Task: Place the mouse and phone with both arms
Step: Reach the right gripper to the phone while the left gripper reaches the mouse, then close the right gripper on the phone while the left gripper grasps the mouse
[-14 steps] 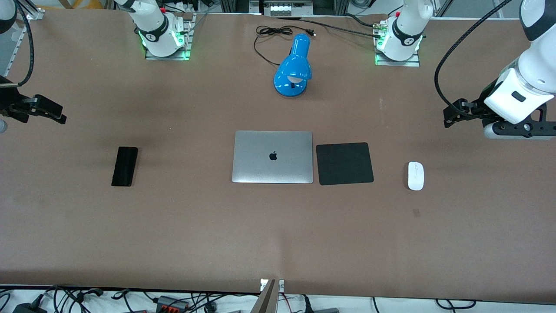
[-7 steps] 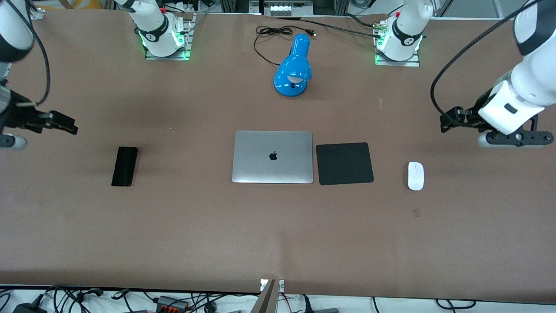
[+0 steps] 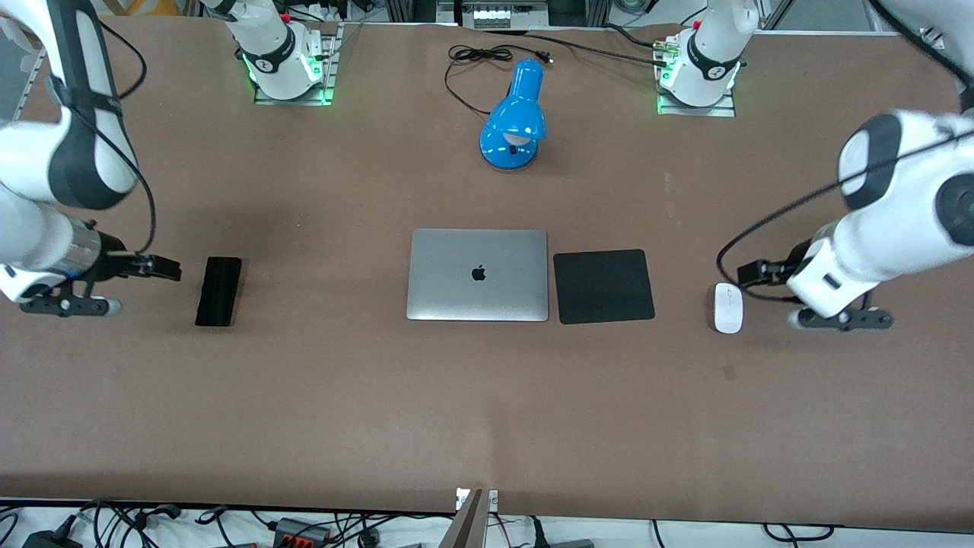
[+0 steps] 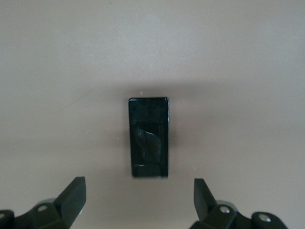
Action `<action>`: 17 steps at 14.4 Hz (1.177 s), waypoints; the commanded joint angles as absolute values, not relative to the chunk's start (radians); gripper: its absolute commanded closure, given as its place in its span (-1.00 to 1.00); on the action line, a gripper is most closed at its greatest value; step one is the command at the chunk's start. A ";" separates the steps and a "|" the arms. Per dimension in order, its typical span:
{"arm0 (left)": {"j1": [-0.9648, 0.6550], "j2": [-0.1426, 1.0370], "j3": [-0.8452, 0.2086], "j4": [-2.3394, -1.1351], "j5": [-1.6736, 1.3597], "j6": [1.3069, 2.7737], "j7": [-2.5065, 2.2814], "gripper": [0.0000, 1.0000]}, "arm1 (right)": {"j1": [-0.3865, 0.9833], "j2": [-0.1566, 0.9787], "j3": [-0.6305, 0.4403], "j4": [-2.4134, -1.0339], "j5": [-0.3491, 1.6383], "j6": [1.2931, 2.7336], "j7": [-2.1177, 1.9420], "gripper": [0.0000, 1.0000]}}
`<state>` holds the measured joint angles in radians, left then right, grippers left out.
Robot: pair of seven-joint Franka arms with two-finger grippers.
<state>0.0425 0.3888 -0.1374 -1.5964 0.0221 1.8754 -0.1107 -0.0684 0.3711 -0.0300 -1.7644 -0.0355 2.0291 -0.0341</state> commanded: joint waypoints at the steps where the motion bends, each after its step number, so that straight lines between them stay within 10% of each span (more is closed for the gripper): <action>1: 0.054 0.475 -0.135 -1.609 0.041 1.965 -0.081 -1.00 | -0.081 0.486 -0.023 -1.758 -0.048 2.111 -0.028 -1.00; 10: 0.092 0.583 -0.135 -1.825 0.115 2.321 -0.026 -1.00 | -0.091 0.641 -0.023 -1.758 -0.046 2.155 -0.026 -1.00; 17: 0.118 0.614 -0.133 -1.830 0.152 2.329 0.078 -1.00 | -0.092 0.670 -0.025 -1.756 -0.044 2.158 -0.028 -1.00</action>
<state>0.1164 0.6129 -0.1316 -1.8160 0.1292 2.3169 0.0591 -0.0853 0.6634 -0.0302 -1.7671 -0.0356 2.1550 -0.0338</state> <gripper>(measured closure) 0.000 0.000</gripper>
